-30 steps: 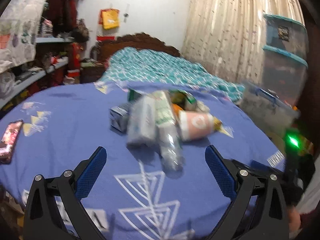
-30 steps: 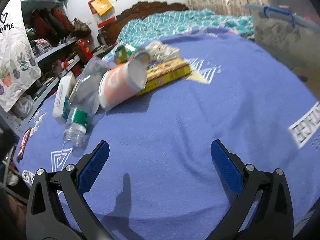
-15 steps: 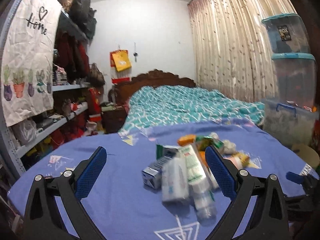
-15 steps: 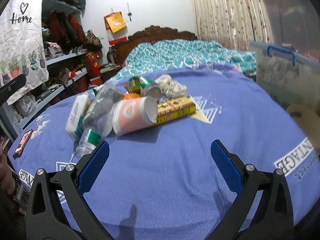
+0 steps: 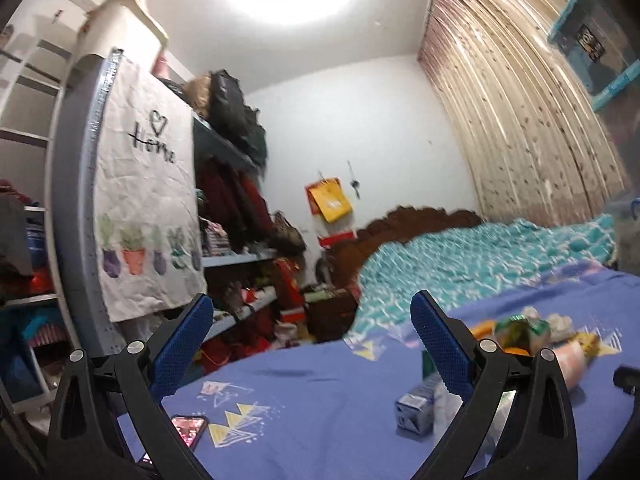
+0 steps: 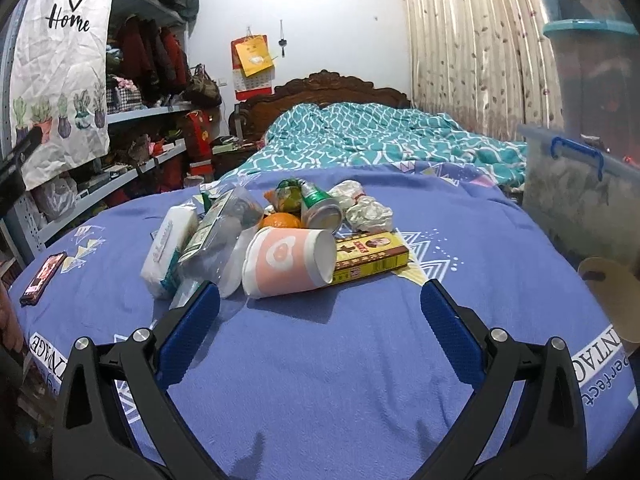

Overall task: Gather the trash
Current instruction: 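Raise both tools and bring them toward the trash pile on the bed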

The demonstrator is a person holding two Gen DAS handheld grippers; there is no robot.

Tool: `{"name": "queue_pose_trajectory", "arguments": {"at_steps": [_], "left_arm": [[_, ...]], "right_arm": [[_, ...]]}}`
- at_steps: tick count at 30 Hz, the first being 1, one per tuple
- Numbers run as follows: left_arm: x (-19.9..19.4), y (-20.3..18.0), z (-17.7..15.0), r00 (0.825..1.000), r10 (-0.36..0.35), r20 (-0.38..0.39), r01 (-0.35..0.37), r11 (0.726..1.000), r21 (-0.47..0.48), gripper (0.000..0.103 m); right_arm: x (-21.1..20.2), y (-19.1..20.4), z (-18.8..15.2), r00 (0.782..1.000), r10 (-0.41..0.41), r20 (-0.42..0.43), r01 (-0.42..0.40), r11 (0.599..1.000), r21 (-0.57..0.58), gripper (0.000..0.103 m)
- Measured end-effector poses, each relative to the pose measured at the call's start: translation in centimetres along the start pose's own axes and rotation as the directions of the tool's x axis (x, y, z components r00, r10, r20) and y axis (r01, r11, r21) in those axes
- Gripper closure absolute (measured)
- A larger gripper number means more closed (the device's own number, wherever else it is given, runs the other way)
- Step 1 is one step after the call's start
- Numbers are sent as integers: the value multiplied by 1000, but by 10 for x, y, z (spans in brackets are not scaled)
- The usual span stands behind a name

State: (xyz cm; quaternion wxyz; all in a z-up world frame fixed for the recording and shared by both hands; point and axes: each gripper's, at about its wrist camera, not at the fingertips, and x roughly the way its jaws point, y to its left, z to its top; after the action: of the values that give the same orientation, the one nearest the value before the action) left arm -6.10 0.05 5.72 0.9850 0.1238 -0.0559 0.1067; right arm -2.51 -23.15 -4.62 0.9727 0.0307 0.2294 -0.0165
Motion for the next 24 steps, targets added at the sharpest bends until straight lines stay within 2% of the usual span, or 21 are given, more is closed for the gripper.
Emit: {"name": "queue_pose_trajectory", "arguments": {"at_steps": [4, 11, 24], "left_arm": [[-2, 0, -2, 999, 38, 35, -38, 999, -1, 8], [5, 4, -11, 998, -20, -62, 19, 1000, -23, 8], [11, -3, -19, 993, -69, -97, 69, 998, -4, 8]], "right_arm": [[5, 1, -3, 1000, -2, -22, 2, 1000, 3, 4], [11, 2, -4, 999, -3, -44, 4, 1000, 10, 4], [17, 4, -6, 998, -1, -58, 2, 1000, 13, 4]]}}
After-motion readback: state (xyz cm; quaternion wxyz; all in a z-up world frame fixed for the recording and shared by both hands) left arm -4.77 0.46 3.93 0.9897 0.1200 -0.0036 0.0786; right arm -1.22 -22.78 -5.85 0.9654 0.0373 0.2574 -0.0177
